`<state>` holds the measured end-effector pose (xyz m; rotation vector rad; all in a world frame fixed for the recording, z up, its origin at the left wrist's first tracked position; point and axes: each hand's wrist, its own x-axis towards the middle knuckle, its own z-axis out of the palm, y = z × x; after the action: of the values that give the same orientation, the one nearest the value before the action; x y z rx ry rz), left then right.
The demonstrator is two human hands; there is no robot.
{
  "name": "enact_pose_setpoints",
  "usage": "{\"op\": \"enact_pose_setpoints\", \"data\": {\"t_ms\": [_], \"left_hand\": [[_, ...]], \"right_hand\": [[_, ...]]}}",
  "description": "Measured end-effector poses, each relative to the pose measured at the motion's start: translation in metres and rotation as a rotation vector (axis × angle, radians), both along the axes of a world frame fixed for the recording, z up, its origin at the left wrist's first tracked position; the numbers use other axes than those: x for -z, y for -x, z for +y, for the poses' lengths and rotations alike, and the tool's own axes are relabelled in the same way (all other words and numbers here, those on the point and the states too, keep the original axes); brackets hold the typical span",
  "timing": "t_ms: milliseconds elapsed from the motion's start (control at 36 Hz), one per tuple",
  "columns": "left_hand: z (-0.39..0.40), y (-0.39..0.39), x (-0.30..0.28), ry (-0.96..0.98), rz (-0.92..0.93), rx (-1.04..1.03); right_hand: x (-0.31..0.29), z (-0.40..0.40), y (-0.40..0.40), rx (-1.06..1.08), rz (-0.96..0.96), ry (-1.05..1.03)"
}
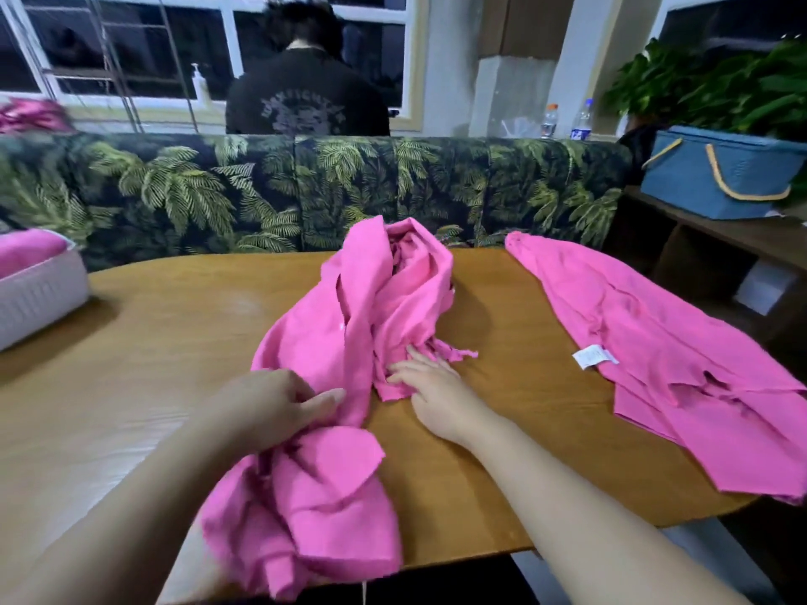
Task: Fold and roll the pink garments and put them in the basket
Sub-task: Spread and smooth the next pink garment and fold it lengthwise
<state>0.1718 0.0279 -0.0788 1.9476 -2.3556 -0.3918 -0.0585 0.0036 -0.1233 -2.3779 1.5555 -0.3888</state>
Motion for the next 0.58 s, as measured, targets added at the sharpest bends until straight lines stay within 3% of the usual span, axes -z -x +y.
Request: {"op": "enact_pose_setpoints", "data": {"t_ms": [139,194,278,333,417,583], "left_hand": [[-0.03,0.014,-0.016,0.304,-0.062,0.032],[-0.048,0.022,-0.02,0.456,0.027,-0.005],[-0.089,0.03,-0.017,0.642,0.251,-0.017],[-0.119,0.037,-0.012,0.617,0.257,-0.026],[-0.158,0.05,-0.002,0.497,0.193,-0.093],[-0.188,0.05,0.053,0.24,0.131,-0.102]], "right_hand": [[-0.008,-0.007,0.016,0.229,0.219,0.139],[-0.015,-0.011,0.016,0.4,0.263,0.139],[-0.019,-0.017,0.005,0.5,0.138,0.187],[-0.014,-0.025,-0.004,0.486,0.08,0.123],[0.002,-0.05,-0.006,0.528,0.162,-0.05],[0.012,-0.134,0.01,0.537,0.247,-0.076]]}}
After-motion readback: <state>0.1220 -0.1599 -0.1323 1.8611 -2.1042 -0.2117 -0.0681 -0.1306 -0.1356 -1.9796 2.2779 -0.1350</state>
